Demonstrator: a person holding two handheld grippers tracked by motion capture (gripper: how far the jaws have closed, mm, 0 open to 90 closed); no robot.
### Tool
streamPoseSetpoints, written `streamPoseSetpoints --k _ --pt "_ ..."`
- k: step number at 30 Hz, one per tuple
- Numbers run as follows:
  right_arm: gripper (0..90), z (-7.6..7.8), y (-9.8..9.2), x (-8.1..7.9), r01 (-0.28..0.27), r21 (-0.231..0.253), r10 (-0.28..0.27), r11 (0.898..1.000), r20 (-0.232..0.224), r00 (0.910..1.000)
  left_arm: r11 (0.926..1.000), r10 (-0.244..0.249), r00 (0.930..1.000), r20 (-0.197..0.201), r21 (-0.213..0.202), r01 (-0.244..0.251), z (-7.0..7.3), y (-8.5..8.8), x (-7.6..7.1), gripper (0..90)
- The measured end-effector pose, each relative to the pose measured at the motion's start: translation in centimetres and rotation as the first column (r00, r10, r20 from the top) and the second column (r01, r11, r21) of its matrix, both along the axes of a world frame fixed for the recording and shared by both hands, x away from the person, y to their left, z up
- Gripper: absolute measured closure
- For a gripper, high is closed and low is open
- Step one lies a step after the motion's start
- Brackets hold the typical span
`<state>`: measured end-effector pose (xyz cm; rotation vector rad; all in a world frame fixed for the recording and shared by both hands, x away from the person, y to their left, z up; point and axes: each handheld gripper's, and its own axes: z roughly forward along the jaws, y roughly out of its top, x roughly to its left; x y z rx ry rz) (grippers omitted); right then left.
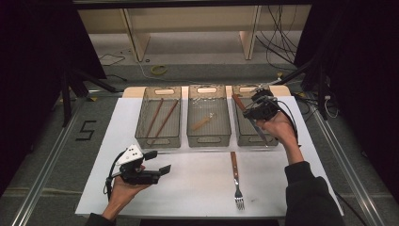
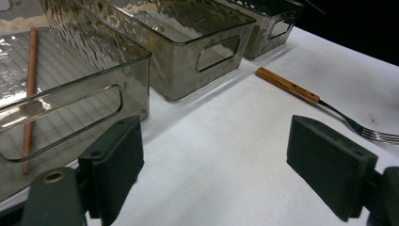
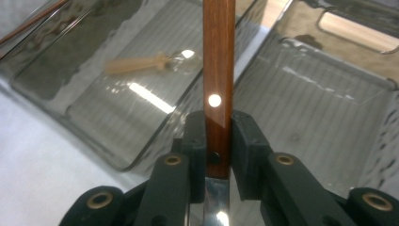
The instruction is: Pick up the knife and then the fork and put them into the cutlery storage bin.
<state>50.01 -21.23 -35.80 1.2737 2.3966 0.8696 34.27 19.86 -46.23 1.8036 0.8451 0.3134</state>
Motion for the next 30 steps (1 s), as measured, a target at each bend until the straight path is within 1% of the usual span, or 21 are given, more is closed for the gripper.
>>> streamPoseSetpoints --k 3,7,11,18,20,25,30 --pt "77.8 0.2 -0.2 0.8 0.022 0.001 -0.022 1.0 0.007 0.9997 1.0 0.002 1.0 0.002 -0.006 -0.002 0.0 0.0 0.0 18.4" --pt "77.8 0.5 -0.5 1.6 0.051 0.007 -0.051 0.999 0.004 0.9987 1.0 0.001 1.0 0.006 -0.01 -0.001 0.0 0.1 0.0 18.3" --pt "77.7 0.7 -0.5 2.4 0.07 0.005 -0.07 0.998 0.007 0.9975 0.9999 0.0 1.0 0.004 -0.011 0.0 0.0 0.0 0.0 18.3" --pt "77.7 0.5 -0.7 3.7 0.104 0.023 -0.103 0.994 -0.01 0.9946 0.9999 0.0 1.0 0.006 -0.013 0.0 0.0 0.0 0.0 18.2" --pt "77.7 0.5 -0.7 4.1 0.117 0.021 -0.116 0.993 -0.016 0.9931 0.9999 0.0 1.0 0.005 -0.015 0.0 0.0 0.0 0.1 18.2" --pt "77.7 0.4 -1.0 4.7 0.14 0.027 -0.14 0.99 -0.013 0.99 0.9998 -0.001 1.0 0.006 -0.017 0.001 0.1 0.1 0.1 18.2" --pt "77.7 0.1 -0.9 5.1 0.157 0.011 -0.157 0.988 -0.012 0.9876 0.9999 -0.001 0.9999 0.011 -0.016 0.002 0.1 0.0 0.0 18.2"
